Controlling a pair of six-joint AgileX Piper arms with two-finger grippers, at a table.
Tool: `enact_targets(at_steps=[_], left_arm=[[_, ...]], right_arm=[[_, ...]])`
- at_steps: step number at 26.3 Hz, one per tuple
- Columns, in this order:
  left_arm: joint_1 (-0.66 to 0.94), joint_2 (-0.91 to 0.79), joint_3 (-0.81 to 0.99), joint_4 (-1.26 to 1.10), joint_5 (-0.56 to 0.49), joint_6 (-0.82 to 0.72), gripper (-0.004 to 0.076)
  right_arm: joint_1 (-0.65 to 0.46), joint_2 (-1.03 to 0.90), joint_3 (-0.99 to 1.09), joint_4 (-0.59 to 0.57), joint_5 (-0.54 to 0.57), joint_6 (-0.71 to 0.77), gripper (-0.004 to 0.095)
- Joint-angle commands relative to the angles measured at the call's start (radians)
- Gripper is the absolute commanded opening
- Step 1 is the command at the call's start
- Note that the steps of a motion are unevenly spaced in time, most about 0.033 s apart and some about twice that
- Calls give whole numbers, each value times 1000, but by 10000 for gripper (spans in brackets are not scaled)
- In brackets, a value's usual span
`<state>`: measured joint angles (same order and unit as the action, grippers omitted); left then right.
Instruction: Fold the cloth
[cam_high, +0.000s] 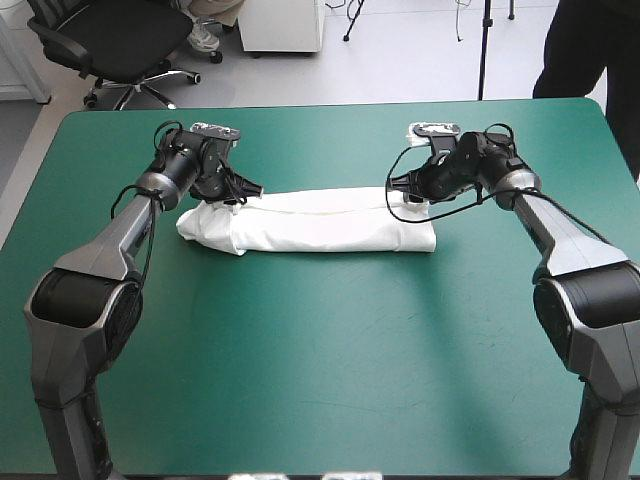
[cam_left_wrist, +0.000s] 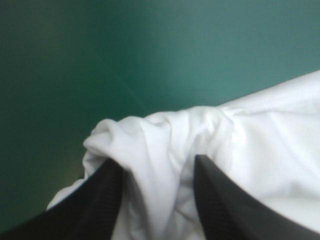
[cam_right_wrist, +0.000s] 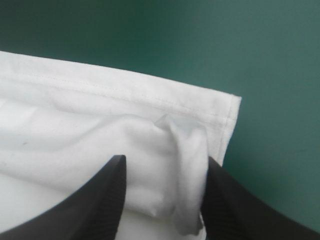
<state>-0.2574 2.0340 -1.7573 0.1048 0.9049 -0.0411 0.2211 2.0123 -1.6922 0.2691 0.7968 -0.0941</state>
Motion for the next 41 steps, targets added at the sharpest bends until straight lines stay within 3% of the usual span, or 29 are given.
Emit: enact_targets(at_steps=[1,6,8,10,11,16,26,39,41], left_arm=[[-1,-59,-62,17,-23,-5,523],[-1,-81,-147,54,19,-46,466],[-3,-102,-167,13,19,-31,305],[-3,-132,-169,-99,14,49,33],[-3,-144,-169,-148,11,102,-10],[-20,-158,-169,-423,13,225,-17],[-173,-75,-169,-348,13,226,-17],[-211,88,-169,-360,27,223,-17],[-211,112,-169,-360,27,223,-17]], right_arm=[[-9,-56,-42,16,-13,-24,534],[-26,-82,-84,-3,80,-24,495],[-35,-108,-91,-3,119,-39,487],[-40,-141,-91,-6,168,-53,480],[-45,-155,-91,-11,183,-64,477],[-59,-228,-86,28,193,-87,467],[-61,-245,-86,34,223,-92,458],[-61,-245,-86,36,242,-57,460],[-61,-232,-84,19,272,-57,511]])
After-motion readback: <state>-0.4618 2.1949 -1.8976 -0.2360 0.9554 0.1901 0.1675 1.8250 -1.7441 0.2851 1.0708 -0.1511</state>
